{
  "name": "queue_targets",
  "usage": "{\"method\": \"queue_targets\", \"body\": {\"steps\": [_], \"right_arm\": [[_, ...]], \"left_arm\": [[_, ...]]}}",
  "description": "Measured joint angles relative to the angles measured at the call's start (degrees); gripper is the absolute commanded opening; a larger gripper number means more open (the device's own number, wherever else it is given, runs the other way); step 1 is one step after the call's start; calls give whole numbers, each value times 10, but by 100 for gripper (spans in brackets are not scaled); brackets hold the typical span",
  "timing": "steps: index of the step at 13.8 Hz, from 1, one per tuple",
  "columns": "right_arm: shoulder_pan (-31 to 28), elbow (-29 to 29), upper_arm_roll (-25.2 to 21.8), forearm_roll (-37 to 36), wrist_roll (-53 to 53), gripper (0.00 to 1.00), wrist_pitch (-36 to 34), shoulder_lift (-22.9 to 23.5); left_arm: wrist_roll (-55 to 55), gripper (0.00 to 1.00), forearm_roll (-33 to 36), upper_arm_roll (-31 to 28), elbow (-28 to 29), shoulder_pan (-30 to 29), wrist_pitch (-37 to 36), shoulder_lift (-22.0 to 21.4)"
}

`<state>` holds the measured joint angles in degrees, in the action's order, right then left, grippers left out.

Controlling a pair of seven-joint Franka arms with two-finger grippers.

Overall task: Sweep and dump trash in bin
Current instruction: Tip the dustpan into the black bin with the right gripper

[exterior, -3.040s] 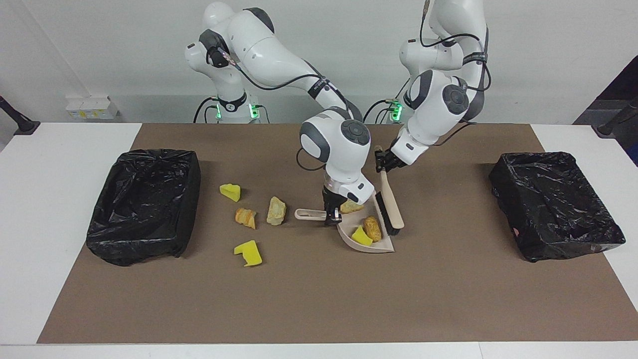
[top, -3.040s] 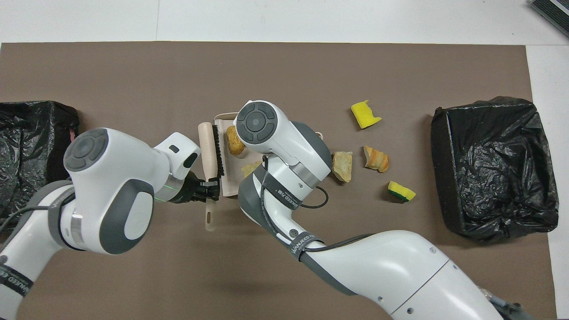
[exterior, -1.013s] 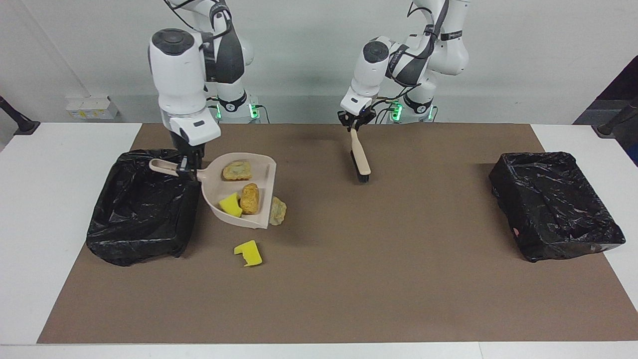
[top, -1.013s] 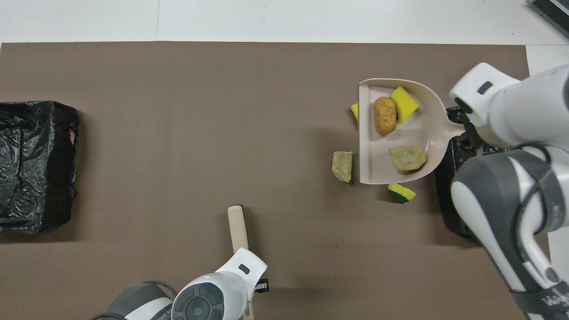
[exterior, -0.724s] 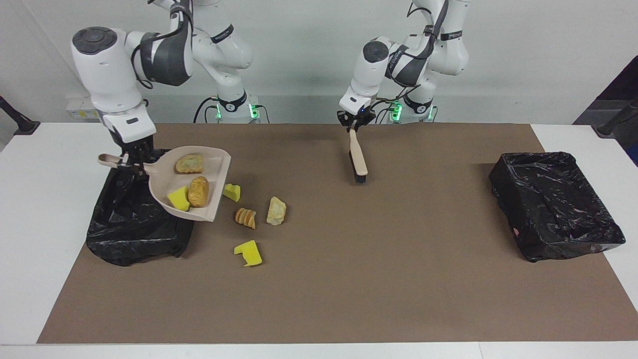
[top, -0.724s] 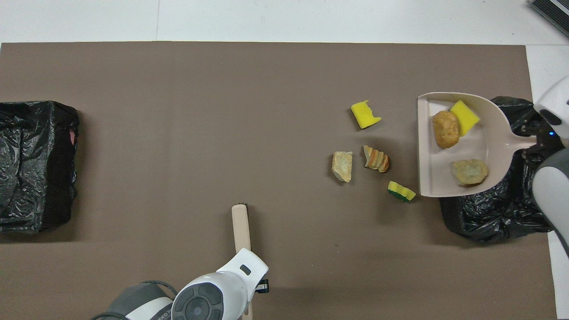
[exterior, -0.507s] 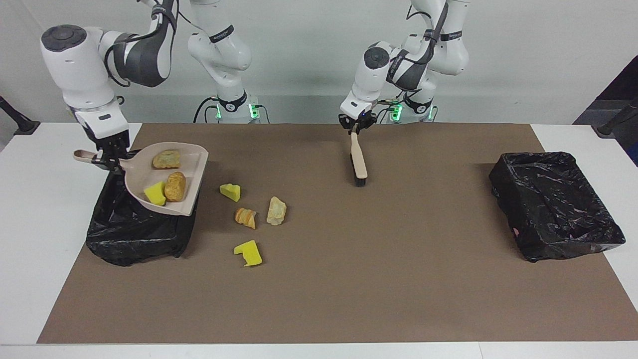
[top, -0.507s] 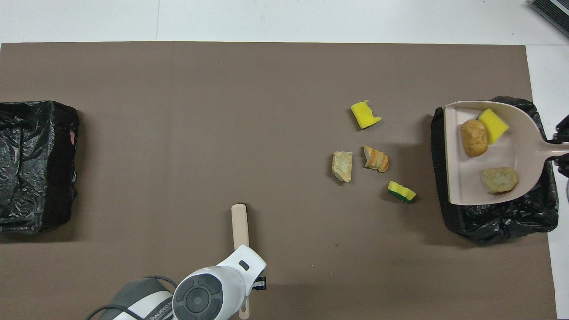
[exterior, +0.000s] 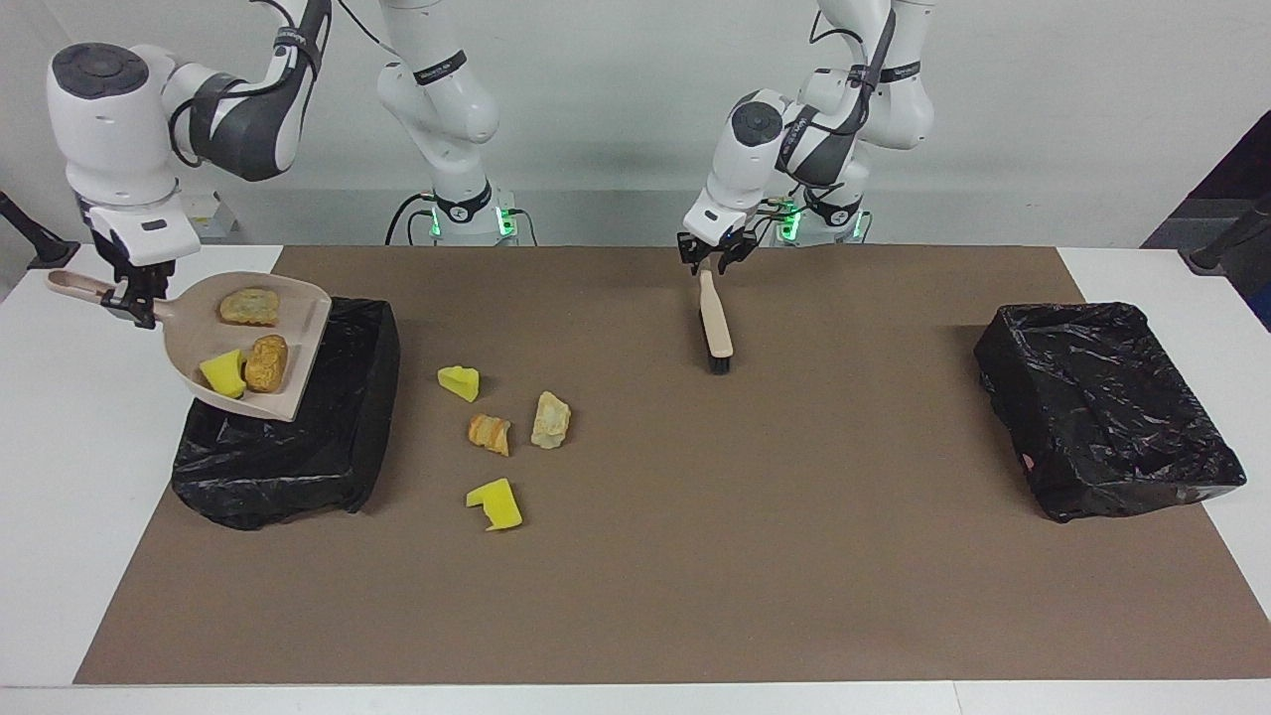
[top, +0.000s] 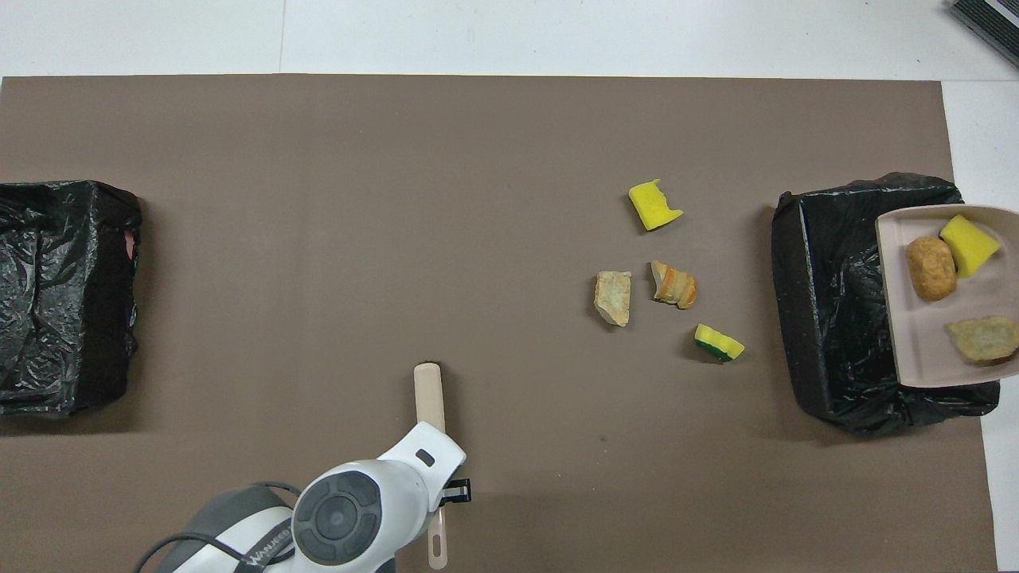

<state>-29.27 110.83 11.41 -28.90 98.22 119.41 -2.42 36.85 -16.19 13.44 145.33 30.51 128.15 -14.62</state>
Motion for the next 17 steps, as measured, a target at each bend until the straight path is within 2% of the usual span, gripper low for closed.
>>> {"method": "queue_targets", "body": {"steps": [6,10,13,15,17], "right_arm": [[93,62,4,-204,-195,0,3,4],[111,71,3,-265,-225,0,-2,5],[136,70,3,-303,-242,0,-33,3],[151,68,3,-332,-244,0,-56,-1],[169,62,3,-357,-245,0,-88,-2]], "left_arm": [[-112,100,8,-6,-92,-176,-104,-3],[-225,100,15,-8,-96,-271,-114,-3],[-305,100,36,-8,-104,-342,-135,-3],[-341,100,45,-9,-130,-383,-146,-1],[-355,100,77,-9,-181,-404,-173,10]]}}
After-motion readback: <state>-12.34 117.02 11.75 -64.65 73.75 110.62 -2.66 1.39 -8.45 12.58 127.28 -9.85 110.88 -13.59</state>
